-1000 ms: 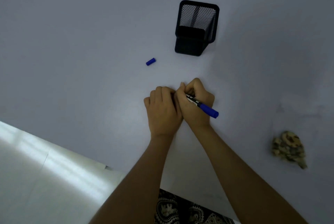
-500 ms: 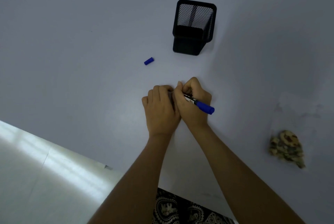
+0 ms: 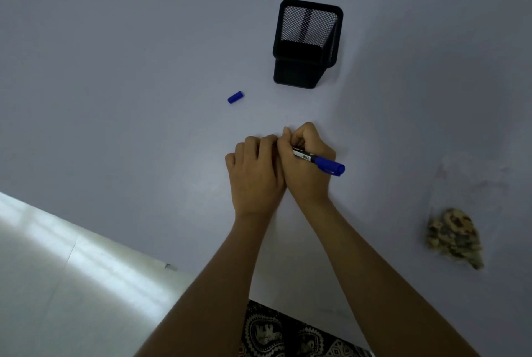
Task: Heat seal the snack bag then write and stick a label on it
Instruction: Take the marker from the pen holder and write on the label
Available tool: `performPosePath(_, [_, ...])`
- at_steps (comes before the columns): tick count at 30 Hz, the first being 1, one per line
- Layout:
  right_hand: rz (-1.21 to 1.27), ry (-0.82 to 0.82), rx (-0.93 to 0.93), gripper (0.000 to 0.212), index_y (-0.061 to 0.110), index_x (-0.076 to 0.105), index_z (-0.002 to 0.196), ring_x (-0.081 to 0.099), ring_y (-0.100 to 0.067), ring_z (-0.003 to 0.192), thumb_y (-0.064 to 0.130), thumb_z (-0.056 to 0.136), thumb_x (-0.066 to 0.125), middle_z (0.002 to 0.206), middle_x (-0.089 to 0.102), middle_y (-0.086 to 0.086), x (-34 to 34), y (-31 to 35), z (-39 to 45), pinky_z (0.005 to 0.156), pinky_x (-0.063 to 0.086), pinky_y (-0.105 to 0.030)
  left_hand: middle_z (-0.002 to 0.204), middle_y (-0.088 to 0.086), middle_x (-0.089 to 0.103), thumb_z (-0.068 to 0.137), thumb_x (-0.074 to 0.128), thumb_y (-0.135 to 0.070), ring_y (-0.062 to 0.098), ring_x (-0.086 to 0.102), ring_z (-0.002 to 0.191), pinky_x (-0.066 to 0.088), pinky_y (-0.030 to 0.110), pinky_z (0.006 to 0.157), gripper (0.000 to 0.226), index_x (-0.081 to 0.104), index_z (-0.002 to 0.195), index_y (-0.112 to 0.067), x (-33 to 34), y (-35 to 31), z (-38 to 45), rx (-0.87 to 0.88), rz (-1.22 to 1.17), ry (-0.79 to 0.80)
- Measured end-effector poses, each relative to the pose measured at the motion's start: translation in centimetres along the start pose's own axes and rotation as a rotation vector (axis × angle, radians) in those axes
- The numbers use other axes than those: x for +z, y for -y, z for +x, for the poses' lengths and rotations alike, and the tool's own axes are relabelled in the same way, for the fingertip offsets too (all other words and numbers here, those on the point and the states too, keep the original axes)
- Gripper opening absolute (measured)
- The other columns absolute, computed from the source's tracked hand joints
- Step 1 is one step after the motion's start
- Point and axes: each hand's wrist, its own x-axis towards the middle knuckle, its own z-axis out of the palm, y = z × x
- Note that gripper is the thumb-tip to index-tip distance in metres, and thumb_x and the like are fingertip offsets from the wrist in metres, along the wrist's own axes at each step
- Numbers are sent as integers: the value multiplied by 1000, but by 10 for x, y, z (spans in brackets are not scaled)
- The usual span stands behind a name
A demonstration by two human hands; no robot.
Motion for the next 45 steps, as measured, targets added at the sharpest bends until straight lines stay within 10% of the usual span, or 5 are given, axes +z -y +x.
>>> performPosePath(29, [-48,-18,0,31,16,37,69,40,-7,45,10,92,57,55,43,1,2,-1,-2,45,39,-9,89,6,61,83,65,-15,22,54,78,40,35,70,16,59,98,-13,0,1,-1,19,10,-6])
performPosePath(36, [-62,-28,-11,30,16,38,71,40,-1,46,9,92,58,57,45,1,1,-3,0,47,39,-7,123,13,57,83,65,-25,26,39,125,23,55,110,27,59,107,-15,5,6,-1,55,16,-43])
performPosePath(45, [-55,-37,-18,28,16,41,71,50,-19,46,10,92,58,56,50,-7,2,-1,0,45,46,-21,136,13,50,86,62,-31,28,36,134,12,54,115,29,60,112,-16,2,6,2,10,36,10])
